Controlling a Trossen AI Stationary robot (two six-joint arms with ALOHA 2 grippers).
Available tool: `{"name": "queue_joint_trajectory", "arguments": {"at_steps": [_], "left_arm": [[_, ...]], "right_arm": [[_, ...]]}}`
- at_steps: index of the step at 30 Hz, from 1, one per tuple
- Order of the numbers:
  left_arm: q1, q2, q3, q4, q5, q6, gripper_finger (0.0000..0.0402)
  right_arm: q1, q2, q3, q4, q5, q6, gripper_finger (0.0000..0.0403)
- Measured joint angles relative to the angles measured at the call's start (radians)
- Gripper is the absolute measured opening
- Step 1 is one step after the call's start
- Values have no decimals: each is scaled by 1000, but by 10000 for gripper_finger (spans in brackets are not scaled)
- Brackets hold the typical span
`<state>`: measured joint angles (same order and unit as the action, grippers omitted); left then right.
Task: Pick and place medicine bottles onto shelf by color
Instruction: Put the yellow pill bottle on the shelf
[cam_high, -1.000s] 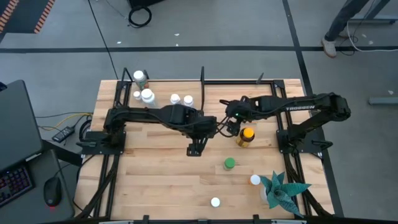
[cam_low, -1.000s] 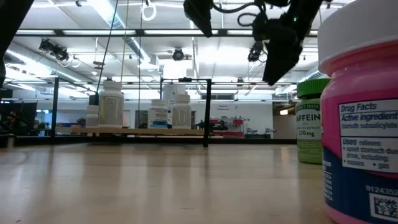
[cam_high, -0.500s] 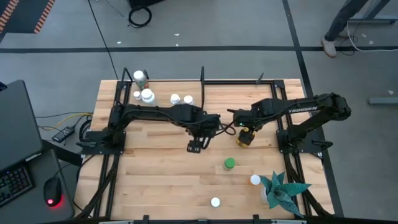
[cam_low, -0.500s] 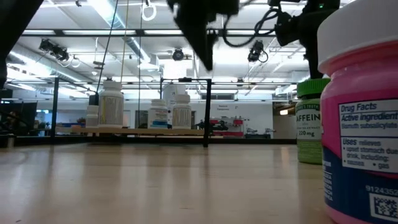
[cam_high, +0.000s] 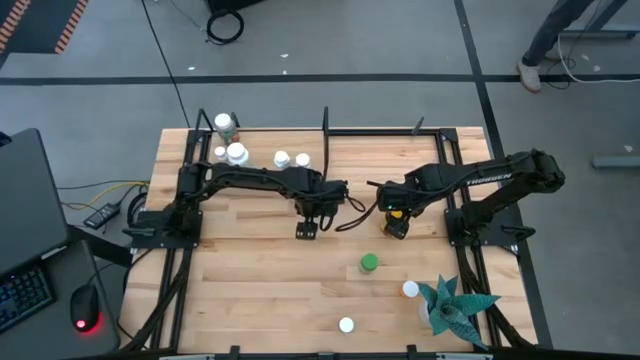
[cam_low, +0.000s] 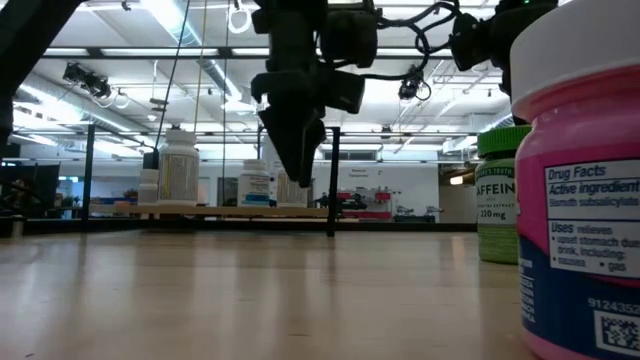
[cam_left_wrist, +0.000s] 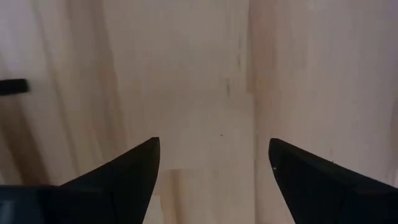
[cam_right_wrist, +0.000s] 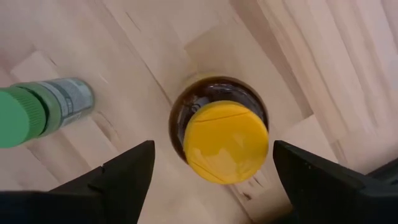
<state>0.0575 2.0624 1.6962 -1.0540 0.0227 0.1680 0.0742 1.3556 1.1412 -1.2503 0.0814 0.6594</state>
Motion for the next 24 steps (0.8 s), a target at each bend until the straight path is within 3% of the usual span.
{"name": "queue_joint_trajectory", "arguments": {"at_steps": [8, 17, 24], "left_arm": [[-5, 0, -53, -19, 1, -26, 301], [-2, 0, -178, -12, 22, -54, 295], [2, -71, -297, 4, 22, -84, 294]], "right_arm": [[9, 0, -9, 9, 7, -13, 300], [24, 1, -94, 64, 20, -8, 293], [24, 1, -94, 82, 30, -8, 270]]}}
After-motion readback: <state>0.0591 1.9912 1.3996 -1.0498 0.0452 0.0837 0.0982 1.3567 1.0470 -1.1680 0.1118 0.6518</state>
